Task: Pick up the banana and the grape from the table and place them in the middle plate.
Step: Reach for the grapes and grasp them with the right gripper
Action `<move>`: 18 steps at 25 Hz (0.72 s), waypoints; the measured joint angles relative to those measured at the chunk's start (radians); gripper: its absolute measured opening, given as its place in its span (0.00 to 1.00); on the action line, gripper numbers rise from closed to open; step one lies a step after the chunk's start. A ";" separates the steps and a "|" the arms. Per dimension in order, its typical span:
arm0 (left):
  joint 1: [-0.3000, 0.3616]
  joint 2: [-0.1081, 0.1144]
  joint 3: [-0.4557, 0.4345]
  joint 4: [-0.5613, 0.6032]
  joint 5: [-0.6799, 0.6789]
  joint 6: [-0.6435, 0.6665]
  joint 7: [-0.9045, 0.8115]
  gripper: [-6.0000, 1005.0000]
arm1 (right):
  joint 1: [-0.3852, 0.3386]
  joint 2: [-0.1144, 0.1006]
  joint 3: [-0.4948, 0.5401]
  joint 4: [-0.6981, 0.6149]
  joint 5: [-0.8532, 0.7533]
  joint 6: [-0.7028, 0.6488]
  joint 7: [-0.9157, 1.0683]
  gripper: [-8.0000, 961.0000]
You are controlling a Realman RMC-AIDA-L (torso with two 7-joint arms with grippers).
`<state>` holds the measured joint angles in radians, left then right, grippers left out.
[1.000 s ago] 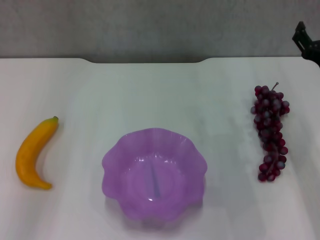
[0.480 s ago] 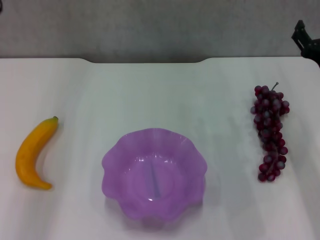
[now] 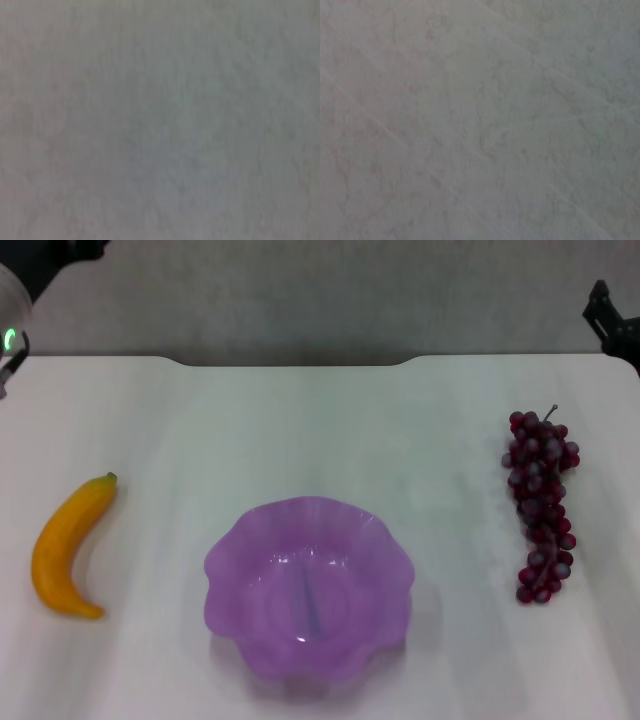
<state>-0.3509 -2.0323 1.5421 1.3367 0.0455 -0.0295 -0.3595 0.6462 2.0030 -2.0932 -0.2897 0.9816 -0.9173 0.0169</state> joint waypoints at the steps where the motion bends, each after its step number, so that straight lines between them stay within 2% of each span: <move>1: 0.000 0.000 0.003 -0.006 0.000 0.000 0.000 0.80 | 0.000 0.000 0.000 0.000 0.000 0.000 0.000 0.92; 8: -0.024 0.001 0.029 -0.049 -0.011 -0.037 -0.008 0.80 | 0.000 0.000 0.001 0.001 -0.003 0.000 -0.007 0.92; 11: -0.026 0.007 0.032 -0.043 -0.060 -0.052 -0.006 0.80 | -0.005 0.000 0.001 0.002 -0.005 -0.006 -0.024 0.92; 13: -0.025 0.023 0.035 -0.041 -0.094 -0.058 -0.001 0.80 | -0.007 -0.001 0.002 0.002 -0.006 -0.011 -0.041 0.92; 16: -0.027 0.074 0.059 -0.046 -0.127 -0.073 0.001 0.81 | -0.005 -0.002 0.009 -0.007 -0.002 0.000 -0.068 0.92; 18: -0.028 0.079 0.048 -0.060 -0.135 -0.074 0.002 0.81 | -0.001 -0.003 0.023 -0.009 0.002 0.010 -0.081 0.92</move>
<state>-0.3793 -1.9535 1.5903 1.2764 -0.0890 -0.1034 -0.3572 0.6447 2.0003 -2.0704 -0.2992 0.9840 -0.9068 -0.0645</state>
